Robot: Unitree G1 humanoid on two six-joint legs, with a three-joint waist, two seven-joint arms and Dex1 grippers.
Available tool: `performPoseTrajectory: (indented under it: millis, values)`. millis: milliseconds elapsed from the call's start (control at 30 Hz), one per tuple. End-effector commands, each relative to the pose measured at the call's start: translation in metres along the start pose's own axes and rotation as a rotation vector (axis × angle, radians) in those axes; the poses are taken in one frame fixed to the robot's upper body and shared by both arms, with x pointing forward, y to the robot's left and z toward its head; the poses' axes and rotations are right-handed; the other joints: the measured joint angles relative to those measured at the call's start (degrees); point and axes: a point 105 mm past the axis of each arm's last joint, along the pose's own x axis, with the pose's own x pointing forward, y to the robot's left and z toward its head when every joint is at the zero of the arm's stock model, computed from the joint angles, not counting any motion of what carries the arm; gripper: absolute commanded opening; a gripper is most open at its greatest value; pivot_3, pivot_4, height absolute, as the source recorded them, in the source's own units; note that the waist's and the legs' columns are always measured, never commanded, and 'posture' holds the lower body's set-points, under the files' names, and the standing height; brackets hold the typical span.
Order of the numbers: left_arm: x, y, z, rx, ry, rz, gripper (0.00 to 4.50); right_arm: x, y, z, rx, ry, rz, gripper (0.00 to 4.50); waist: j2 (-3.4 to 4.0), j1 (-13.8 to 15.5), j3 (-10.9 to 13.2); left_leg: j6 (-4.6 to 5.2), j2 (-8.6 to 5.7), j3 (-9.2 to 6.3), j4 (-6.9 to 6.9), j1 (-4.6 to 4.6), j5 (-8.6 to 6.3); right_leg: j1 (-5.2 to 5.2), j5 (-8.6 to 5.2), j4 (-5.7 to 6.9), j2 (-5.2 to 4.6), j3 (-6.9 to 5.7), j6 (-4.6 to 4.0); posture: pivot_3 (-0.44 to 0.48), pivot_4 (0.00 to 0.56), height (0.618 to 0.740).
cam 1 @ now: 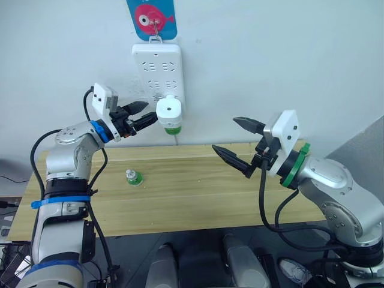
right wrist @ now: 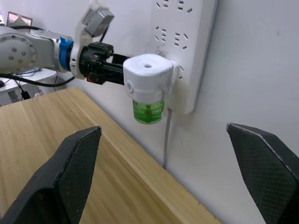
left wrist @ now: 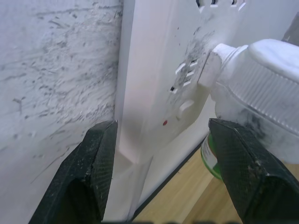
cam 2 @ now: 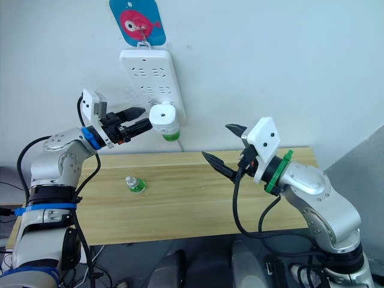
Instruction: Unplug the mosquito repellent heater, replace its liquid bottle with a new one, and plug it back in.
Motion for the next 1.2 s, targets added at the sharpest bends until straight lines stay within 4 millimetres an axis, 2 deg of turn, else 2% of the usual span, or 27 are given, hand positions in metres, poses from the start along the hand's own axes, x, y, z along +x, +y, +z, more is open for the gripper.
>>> performPoseTrajectory:
  millis: [33, 167, 333, 433, 700, 733, 833, 900, 1000, 1133, 1200]
  values:
    - [0.006, -0.001, 0.011, 0.055, -0.015, -0.037, 3.28, 0.001, 0.006, 0.01, -0.01, -0.034, 0.023, 4.5, 0.0, 0.0, 0.0, 0.0, 0.0, -0.01, 0.0, -0.05, 0.0, -0.04, 0.02, 0.0, 0.0, 0.0, -0.04, -0.228, 0.297, 0.74]
    - [0.013, -0.009, 0.018, 0.067, -0.022, -0.108, 3.28, 0.0, 0.007, 0.01, -0.006, -0.032, 0.024, 4.5, 0.02, 0.01, 0.02, 0.0, -0.01, -0.09, 0.12, -0.6, 0.01, -0.52, 0.1, 0.07, 0.0, -0.07, -0.16, -0.229, 0.298, 0.74]
    - [0.018, -0.023, 0.03, 0.09, -0.034, -0.208, 3.28, -0.001, 0.008, 0.008, -0.002, -0.029, 0.022, 4.5, 0.03, 0.02, 0.03, 0.0, -0.01, -0.2, 0.14, -0.71, 0.01, -0.55, 0.1, 0.06, 0.0, -0.16, -0.16, -0.234, 0.297, 0.74]
    - [0.017, -0.026, 0.035, 0.099, -0.037, -0.235, 2.68, -0.002, 0.008, 0.009, -0.001, -0.032, 0.023, 4.5, 0.03, 0.01, 0.03, 0.0, -0.01, -0.21, 0.14, -0.71, 0.01, -0.56, 0.1, 0.06, 0.0, -0.18, -0.16, -0.237, 0.295, 0.74]
    - [0.017, -0.024, 0.031, 0.126, -0.034, -0.211, 0.2, -0.001, 0.008, 0.011, 0.002, -0.044, 0.007, 4.5, 0.02, 0.06, 0.03, 0.0, -0.02, -0.25, 0.15, -0.72, 0.01, -0.55, 0.1, 0.06, 0.0, -0.2, -0.16, -0.237, 0.292, 0.74]
    - [0.019, -0.023, 0.031, 0.129, -0.041, -0.197, 0.02, -0.001, 0.008, 0.011, 0.003, -0.044, 0.006, 4.5, 0.02, 0.07, 0.03, 0.0, -0.02, -0.25, 0.16, -0.73, 0.01, -0.55, 0.1, 0.06, 0.0, -0.2, -0.16, -0.237, 0.292, 0.74]
    - [0.02, -0.022, 0.032, 0.119, -0.069, -0.176, 0.02, -0.001, 0.008, 0.011, 0.005, -0.045, 0.006, 4.5, 0.02, 0.13, 0.03, 0.0, -0.02, -0.26, 0.17, -0.74, 0.01, -0.54, 0.1, 0.06, -0.01, -0.21, -0.16, -0.239, 0.29, 0.74]
    - [0.017, -0.012, 0.032, 0.098, -0.086, -0.126, 0.02, -0.001, 0.009, 0.012, 0.007, -0.047, 0.007, 4.5, 0.02, 0.1, 0.03, 0.0, -0.02, -0.26, 0.18, -0.74, 0.01, -0.54, 0.1, 0.07, -0.01, -0.21, -0.16, -0.241, 0.29, 0.74]
    - [0.01, -0.003, 0.03, 0.126, -0.09, -0.063, 0.54, -0.001, 0.01, 0.014, 0.01, -0.057, 0.014, 4.5, 0.02, -0.03, 0.03, 0.0, -0.02, -0.27, 0.19, -0.73, 0.01, -0.55, 0.1, 0.08, 0.0, -0.21, -0.17, -0.245, 0.292, 0.74]
    - [0.002, 0.0, 0.025, 0.103, -0.086, -0.039, 1.74, -0.001, 0.014, 0.018, 0.02, -0.073, 0.046, 4.5, 0.02, -0.19, 0.03, 0.0, -0.02, -0.27, 0.19, -0.73, 0.01, -0.54, 0.11, 0.09, 0.0, -0.21, -0.17, -0.242, 0.293, 0.74]
    - [-0.002, 0.001, 0.025, 0.077, -0.092, -0.021, 1.74, -0.001, 0.016, 0.018, 0.024, -0.076, 0.059, 4.5, 0.02, -0.25, 0.03, 0.0, -0.02, -0.27, 0.19, -0.73, 0.01, -0.54, 0.11, 0.1, 0.0, -0.21, -0.17, -0.241, 0.293, 0.74]
